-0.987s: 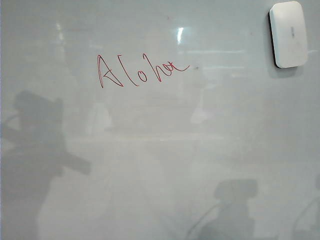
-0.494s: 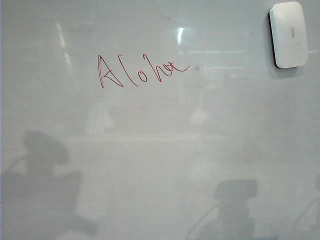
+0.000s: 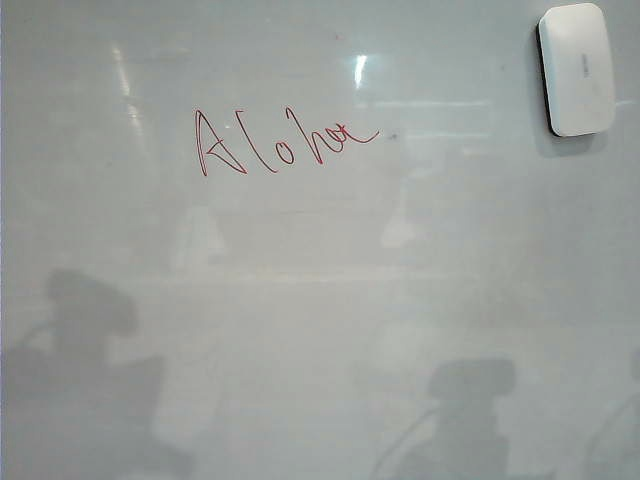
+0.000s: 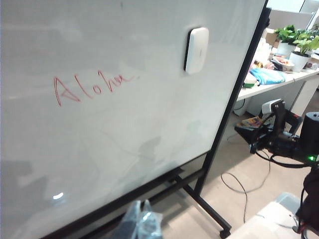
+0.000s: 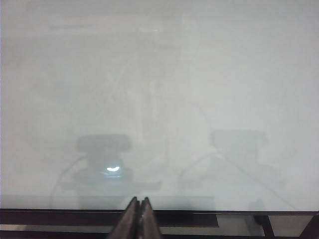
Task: Grab the whiteboard eraser that is attached to the surface of the whiteboard and use it to clean the writing on the whiteboard.
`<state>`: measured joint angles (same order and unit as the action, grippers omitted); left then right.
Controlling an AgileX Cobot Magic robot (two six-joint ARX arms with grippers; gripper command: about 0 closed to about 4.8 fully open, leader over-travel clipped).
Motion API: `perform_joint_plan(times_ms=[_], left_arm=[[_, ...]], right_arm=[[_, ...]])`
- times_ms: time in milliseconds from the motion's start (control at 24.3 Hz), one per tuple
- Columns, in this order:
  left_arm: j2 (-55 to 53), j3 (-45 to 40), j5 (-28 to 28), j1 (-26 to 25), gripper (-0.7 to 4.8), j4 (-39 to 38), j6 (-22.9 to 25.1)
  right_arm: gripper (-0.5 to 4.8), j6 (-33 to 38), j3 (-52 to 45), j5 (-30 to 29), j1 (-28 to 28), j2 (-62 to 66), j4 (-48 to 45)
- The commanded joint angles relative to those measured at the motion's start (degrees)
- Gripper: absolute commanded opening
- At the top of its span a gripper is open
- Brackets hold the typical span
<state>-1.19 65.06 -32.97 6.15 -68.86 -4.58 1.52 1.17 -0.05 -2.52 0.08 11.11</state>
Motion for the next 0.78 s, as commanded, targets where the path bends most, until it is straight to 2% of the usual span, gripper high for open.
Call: perform_joint_plan(times_ms=[41,206,494,617,781], left_arm=[[-0.13,0.07,1.86,0.04,-0.04,-1.68,0.07],[-0.11,0.04,6.12,0.04,-0.04,-2.32,0.02],[-0.11,0.04,6.4,0.04,-0.04,-2.25,0.15],[-0.11,0.04,6.38,0.04,-0.04,-1.73,2.54],[-0.11,0.04,6.36,0.04,-0.04,-1.77,2.64]], right_arm=[[-0.05,0.17,0.28,0.07,0.02,-0.04,-0.63],[-0.05,0.17,0.28,0.07,0.02,-0.04,-0.72],[-0.05,0.94,0.28,-0.15,0.0,-0.04,-0.7],[-0.05,8.39,0.55,-0.15,0.0,-0.04,-0.72],[-0.06,21.57,4.46,-2.14,0.0,-0.04,-0.42]])
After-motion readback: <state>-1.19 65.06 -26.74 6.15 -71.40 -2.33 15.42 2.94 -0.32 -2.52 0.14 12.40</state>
